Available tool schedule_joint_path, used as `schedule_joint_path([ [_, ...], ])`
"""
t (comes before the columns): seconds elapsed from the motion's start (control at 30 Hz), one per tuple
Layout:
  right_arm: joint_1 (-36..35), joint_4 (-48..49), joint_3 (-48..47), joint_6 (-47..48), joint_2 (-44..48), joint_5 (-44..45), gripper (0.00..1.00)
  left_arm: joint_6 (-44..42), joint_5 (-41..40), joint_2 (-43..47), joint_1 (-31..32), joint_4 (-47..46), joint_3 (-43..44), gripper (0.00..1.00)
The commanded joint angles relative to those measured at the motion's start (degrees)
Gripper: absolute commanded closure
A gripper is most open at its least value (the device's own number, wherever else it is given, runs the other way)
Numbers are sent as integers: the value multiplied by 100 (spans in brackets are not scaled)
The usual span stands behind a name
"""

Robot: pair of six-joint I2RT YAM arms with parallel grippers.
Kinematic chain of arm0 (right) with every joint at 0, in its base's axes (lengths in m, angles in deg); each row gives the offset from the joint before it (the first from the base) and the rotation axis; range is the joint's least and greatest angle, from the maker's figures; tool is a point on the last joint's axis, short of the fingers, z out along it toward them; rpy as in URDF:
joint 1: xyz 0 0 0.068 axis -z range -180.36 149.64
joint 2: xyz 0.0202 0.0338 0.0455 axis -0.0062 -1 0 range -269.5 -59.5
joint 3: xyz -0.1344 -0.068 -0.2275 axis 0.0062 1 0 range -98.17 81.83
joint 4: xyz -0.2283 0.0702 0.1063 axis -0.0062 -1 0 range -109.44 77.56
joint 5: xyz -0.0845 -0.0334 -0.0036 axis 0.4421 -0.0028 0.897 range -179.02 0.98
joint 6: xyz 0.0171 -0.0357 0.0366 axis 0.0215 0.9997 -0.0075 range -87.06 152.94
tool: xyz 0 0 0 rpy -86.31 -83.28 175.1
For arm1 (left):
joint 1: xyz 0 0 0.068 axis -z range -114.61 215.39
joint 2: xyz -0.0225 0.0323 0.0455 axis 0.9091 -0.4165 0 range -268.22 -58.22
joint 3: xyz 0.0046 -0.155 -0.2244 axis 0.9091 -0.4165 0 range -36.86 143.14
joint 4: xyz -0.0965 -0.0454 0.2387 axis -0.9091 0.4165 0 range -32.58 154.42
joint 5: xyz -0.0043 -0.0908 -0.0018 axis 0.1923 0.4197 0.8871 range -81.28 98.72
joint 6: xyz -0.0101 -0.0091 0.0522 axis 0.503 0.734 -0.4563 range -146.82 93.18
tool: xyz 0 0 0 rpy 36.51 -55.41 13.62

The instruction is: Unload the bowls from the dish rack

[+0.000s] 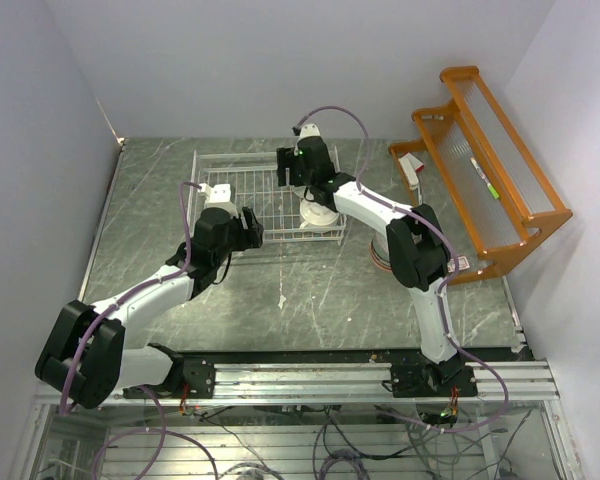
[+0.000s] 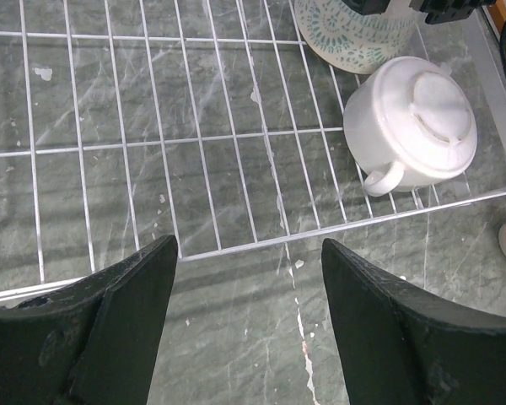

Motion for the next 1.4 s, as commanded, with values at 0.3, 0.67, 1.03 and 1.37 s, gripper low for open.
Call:
schedule_joint_path([
  [0.3,115,31,547,-100,588,312,27,-76,7,58,83,-63,-13,21],
  [0.67,203,505,1069,59,864,782,27,-75,14,-26,82,-72,-6,21],
  [1.03,341,247,528,97,369,1130,27,-86,0,-39,84,-68,-6,21],
  [1.37,342,220,551,179,382,1214,24,-81,24,-65,82,-81,-1,21],
])
